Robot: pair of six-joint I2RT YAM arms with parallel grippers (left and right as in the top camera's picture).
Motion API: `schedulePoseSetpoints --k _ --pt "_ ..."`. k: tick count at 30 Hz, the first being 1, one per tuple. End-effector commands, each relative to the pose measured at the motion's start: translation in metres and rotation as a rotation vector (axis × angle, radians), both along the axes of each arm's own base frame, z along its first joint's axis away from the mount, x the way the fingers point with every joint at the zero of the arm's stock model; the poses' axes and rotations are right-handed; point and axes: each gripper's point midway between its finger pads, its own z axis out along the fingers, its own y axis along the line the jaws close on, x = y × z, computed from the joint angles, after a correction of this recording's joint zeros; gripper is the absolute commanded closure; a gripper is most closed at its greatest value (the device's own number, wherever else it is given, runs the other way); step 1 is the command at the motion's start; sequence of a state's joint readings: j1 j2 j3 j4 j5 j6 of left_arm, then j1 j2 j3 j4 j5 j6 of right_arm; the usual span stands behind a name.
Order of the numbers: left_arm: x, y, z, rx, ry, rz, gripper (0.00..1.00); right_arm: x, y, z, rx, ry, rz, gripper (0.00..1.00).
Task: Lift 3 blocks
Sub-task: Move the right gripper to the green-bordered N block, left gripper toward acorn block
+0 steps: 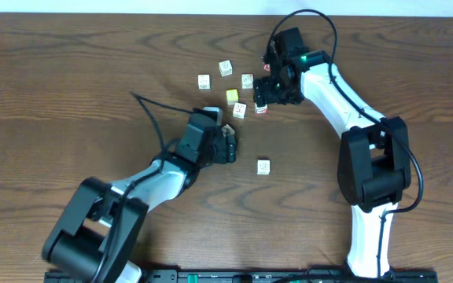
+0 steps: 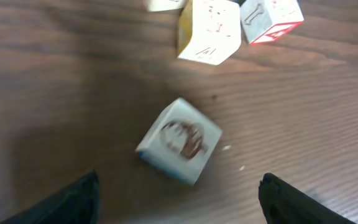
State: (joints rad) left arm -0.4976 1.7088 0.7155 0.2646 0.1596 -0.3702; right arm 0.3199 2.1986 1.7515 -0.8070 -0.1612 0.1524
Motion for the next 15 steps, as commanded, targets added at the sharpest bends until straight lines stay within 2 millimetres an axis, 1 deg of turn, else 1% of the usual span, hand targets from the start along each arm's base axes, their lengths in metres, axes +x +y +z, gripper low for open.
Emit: schedulePoseSetpoints --k 1,3,6,8,10,12,15 --pt "0.010 -0.005 0.002 -0.002 -0.006 0.007 0.21 0.000 0.006 -0.004 -0.002 0.005 0.027 0.26" --pt "0.012 0.002 0.000 0.029 -0.008 0.037 0.25 -0.001 0.006 -0.008 -0.005 0.011 0.030 0.28" --pt "0.015 0.012 -0.003 0.076 -0.018 0.080 0.25 -0.003 0.007 -0.015 -0.011 0.025 0.040 0.31" --pt "0.016 0.018 -0.004 0.099 -0.026 0.101 0.28 -0.005 0.008 -0.024 -0.017 0.041 0.043 0.34" --pt "0.018 0.021 -0.003 0.114 -0.034 0.117 0.28 -0.007 0.009 -0.031 -0.022 0.056 0.047 0.36" --pt "0.020 0.025 -0.003 0.130 -0.044 0.134 0.28 -0.009 0.012 -0.036 -0.024 0.064 0.053 0.35" --pt "0.022 0.029 -0.002 0.145 -0.054 0.151 0.28 -0.008 0.016 -0.038 -0.023 0.058 0.060 0.36"
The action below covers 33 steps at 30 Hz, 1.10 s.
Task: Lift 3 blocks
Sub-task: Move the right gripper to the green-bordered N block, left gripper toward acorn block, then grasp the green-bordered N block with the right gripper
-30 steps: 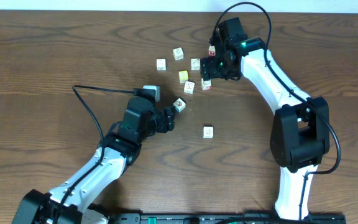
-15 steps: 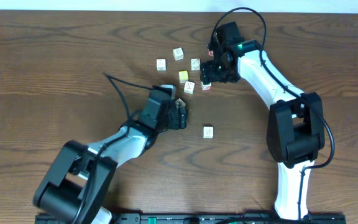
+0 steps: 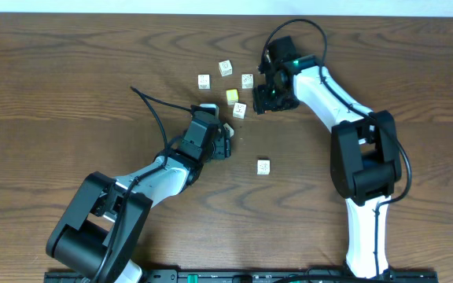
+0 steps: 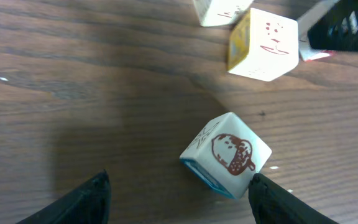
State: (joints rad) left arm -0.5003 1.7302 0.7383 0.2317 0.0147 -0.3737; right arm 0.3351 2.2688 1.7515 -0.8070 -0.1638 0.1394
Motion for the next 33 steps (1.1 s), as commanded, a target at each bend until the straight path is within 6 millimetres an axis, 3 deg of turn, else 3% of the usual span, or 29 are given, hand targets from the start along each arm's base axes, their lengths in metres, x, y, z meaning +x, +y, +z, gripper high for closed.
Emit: schedulePoseSetpoints --k 1,7,14,22,28,33 --pt "0.011 0.009 0.004 0.043 -0.038 0.058 0.28 0.001 0.012 -0.004 0.003 -0.011 0.035 0.36" --pt "0.018 0.006 0.008 0.027 -0.068 0.060 0.29 0.005 0.017 -0.003 0.010 -0.034 0.042 0.44" --pt "0.024 0.004 0.008 -0.018 -0.082 0.104 0.28 0.010 0.014 -0.002 -0.005 -0.051 0.035 0.42" --pt "0.023 -0.004 -0.022 -0.033 -0.027 0.083 0.29 0.013 0.012 -0.002 -0.017 -0.067 0.030 0.45" --pt "0.031 -0.007 -0.017 -0.074 -0.049 0.118 0.28 0.014 0.011 -0.002 -0.021 -0.070 0.033 0.46" --pt "0.031 -0.018 -0.013 -0.090 -0.058 0.049 0.28 0.012 0.011 -0.002 -0.023 -0.064 0.032 0.61"
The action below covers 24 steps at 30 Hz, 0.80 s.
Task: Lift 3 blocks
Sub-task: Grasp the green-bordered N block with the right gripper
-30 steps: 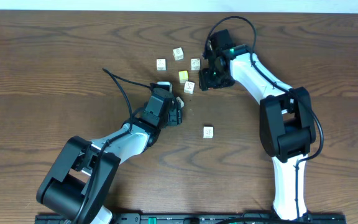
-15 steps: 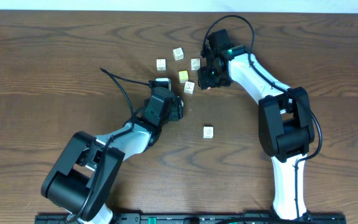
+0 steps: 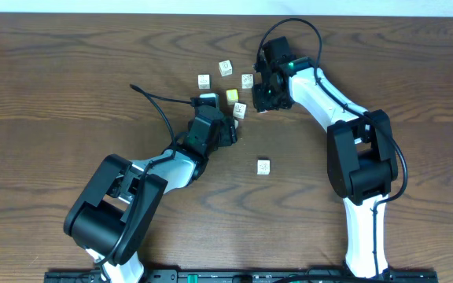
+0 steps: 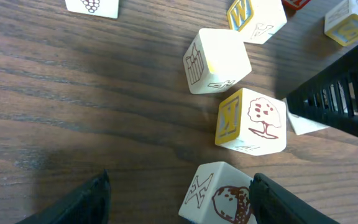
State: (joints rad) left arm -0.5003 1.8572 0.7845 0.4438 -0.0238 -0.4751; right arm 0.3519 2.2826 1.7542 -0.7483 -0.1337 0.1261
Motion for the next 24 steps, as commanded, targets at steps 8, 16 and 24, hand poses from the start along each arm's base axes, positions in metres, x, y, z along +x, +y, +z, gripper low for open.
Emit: schedulePoseSetpoints --k 8,16,24 --pt "-0.012 -0.002 -0.019 0.027 0.063 -0.051 0.28 -0.003 0.002 -0.001 -0.016 0.013 0.010 0.78" --pt "-0.011 -0.003 -0.009 0.024 0.048 -0.056 0.28 -0.005 0.000 0.007 -0.019 0.010 0.009 0.99" --pt "-0.013 -0.002 0.023 0.048 -0.003 -0.096 0.28 -0.013 -0.011 0.060 -0.040 -0.035 -0.017 0.99"
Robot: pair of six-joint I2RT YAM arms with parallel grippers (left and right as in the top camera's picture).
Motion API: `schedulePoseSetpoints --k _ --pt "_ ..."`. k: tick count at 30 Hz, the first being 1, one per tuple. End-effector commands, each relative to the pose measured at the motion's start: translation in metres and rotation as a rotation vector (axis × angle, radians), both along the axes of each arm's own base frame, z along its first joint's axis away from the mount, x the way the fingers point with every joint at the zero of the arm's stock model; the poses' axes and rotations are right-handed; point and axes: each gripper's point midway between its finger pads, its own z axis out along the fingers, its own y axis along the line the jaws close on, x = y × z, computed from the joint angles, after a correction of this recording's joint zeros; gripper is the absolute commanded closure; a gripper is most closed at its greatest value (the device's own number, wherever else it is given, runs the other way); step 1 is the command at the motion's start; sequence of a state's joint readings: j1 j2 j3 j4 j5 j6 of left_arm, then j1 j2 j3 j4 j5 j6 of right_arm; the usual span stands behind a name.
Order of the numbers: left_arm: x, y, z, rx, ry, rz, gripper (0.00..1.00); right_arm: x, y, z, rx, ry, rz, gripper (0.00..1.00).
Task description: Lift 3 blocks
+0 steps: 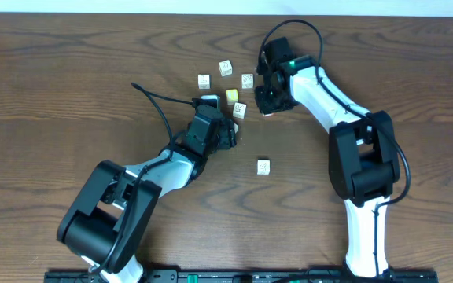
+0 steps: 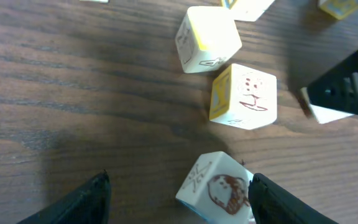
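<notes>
Several small white picture blocks lie on the wooden table (image 1: 69, 71). My left gripper (image 2: 179, 208) is open, and a block with a brown acorn drawing (image 2: 219, 190) sits between its fingers, close against the right fingertip (image 2: 278, 199). Ahead of it lie a yellow-sided tree block (image 2: 244, 96) and another white block (image 2: 207, 38). In the overhead view my left gripper (image 1: 226, 134) is just below the cluster. My right gripper (image 1: 267, 98) sits at the cluster's right edge, over a white block (image 2: 325, 113). Its jaws are hidden.
More blocks lie at the back of the cluster (image 1: 204, 81), (image 1: 225, 67), (image 1: 247, 80). One lone block (image 1: 263, 167) lies apart, nearer the front. The black body of the right gripper (image 2: 347, 81) reaches into the left wrist view at the right.
The left wrist view has shifted a little, so the blocks ahead sit higher in the frame. More of the acorn block shows between the open fingers. The right gripper has hardly moved.
The acorn block first lay ahead of my open left fingers, near the middle. Then it lay closer to the right finger. By 0.8 s ago it was at the fingers' level with the cluster ahead. Meanwhile my right gripper shifted slightly left, to the cluster's right edge.
</notes>
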State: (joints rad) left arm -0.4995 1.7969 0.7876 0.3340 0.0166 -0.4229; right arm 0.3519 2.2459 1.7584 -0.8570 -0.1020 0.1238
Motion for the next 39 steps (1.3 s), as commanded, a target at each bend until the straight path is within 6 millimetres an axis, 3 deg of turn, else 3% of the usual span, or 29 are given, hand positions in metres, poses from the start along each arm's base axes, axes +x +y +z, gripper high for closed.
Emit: schedulePoseSetpoints --k 1,6,10,23,30,34,39 --pt "0.000 -0.002 0.018 0.014 -0.045 -0.038 0.28 0.001 -0.002 0.056 0.012 -0.085 -0.015 0.99" --pt "-0.009 -0.017 0.022 -0.003 -0.043 -0.138 0.28 -0.015 -0.021 0.080 -0.024 -0.065 -0.057 0.99" --pt "-0.011 -0.021 0.022 -0.003 -0.047 -0.151 0.28 -0.029 -0.033 0.082 -0.056 -0.014 -0.074 0.99" --pt "-0.011 -0.015 0.019 0.123 -0.081 -0.229 0.28 -0.096 -0.057 0.021 -0.129 0.211 -0.133 0.99" --pt "-0.005 -0.020 0.028 0.195 -0.123 -0.314 0.29 -0.124 -0.061 0.014 -0.087 0.197 -0.138 0.99" --pt "-0.001 -0.024 0.034 0.253 -0.140 -0.386 0.35 -0.141 -0.056 0.013 -0.020 0.191 -0.138 0.99" --pt "0.005 -0.028 0.030 0.274 -0.129 -0.405 0.35 -0.159 -0.054 0.003 -0.023 0.233 -0.166 0.99"
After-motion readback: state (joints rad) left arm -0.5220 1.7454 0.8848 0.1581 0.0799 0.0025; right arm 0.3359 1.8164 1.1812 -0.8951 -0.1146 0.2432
